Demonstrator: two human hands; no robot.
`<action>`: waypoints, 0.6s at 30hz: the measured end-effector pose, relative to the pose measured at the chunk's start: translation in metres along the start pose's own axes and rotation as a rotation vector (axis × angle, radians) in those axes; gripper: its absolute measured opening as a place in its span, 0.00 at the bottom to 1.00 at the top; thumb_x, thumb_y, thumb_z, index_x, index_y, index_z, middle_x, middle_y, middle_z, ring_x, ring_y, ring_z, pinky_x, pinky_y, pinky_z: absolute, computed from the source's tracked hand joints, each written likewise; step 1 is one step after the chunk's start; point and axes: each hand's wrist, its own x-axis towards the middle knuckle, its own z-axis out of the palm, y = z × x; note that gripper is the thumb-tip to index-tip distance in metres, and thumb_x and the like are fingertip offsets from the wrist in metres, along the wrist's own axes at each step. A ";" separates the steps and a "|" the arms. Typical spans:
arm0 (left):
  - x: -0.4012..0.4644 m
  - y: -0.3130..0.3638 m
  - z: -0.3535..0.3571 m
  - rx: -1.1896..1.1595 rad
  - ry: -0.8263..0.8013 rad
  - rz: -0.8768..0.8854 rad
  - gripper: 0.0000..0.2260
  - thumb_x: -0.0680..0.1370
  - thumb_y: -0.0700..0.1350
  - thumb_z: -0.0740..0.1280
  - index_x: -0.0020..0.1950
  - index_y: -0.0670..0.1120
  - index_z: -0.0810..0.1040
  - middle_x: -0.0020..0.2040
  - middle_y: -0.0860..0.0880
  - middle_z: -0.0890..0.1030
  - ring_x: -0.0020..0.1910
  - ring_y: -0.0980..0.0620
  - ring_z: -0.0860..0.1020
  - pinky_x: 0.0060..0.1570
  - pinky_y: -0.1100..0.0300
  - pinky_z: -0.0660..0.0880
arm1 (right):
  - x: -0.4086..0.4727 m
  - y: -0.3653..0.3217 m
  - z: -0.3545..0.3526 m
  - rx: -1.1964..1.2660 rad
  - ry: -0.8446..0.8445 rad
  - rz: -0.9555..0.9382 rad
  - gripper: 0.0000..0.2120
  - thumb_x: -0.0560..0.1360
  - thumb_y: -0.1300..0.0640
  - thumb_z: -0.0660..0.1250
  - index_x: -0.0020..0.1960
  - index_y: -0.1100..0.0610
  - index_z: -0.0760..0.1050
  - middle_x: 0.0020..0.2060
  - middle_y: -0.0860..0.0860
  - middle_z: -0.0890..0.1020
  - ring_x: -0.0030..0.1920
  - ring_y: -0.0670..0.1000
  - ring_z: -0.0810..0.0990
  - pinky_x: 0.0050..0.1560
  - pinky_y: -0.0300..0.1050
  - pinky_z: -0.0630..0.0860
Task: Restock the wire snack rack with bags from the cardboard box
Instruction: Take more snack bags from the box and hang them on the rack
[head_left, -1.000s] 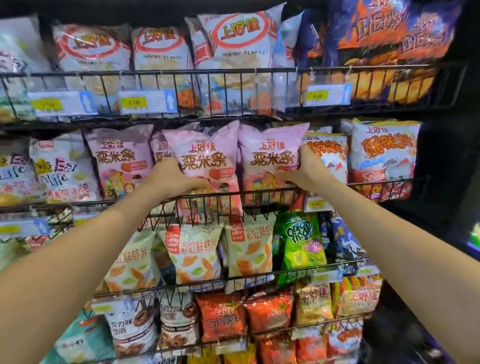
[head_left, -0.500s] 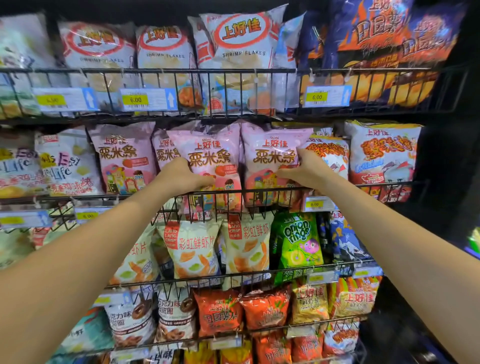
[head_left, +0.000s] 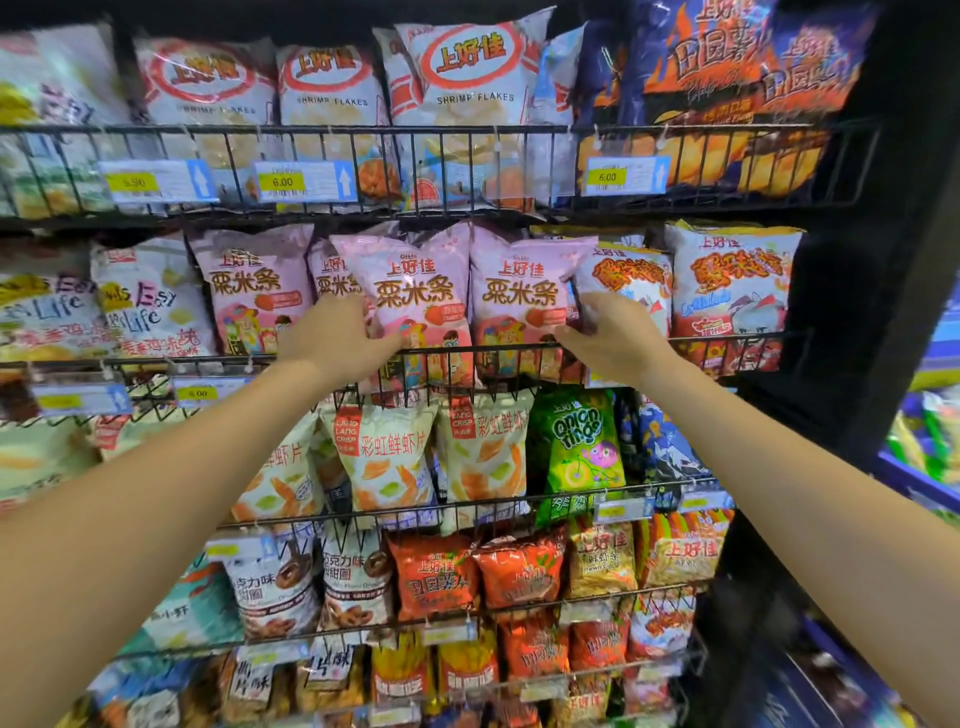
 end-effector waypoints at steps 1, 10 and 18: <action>-0.007 0.001 0.001 0.058 0.004 -0.005 0.22 0.76 0.66 0.62 0.57 0.50 0.75 0.58 0.44 0.77 0.56 0.39 0.78 0.49 0.48 0.76 | -0.007 -0.002 0.003 -0.028 -0.011 -0.016 0.21 0.75 0.38 0.64 0.46 0.57 0.77 0.34 0.53 0.79 0.36 0.54 0.77 0.33 0.48 0.72; -0.096 -0.021 0.038 0.215 -0.190 0.001 0.29 0.77 0.66 0.58 0.75 0.53 0.66 0.72 0.44 0.69 0.67 0.37 0.72 0.62 0.40 0.72 | -0.096 -0.049 0.054 -0.233 -0.160 -0.082 0.33 0.77 0.35 0.62 0.70 0.59 0.72 0.68 0.60 0.75 0.66 0.66 0.74 0.63 0.62 0.75; -0.175 -0.089 0.140 0.192 -0.379 0.001 0.29 0.78 0.64 0.58 0.76 0.52 0.66 0.71 0.41 0.70 0.64 0.36 0.74 0.52 0.45 0.76 | -0.180 -0.071 0.159 -0.184 -0.413 -0.052 0.34 0.73 0.33 0.60 0.69 0.56 0.73 0.61 0.59 0.78 0.58 0.65 0.78 0.54 0.58 0.79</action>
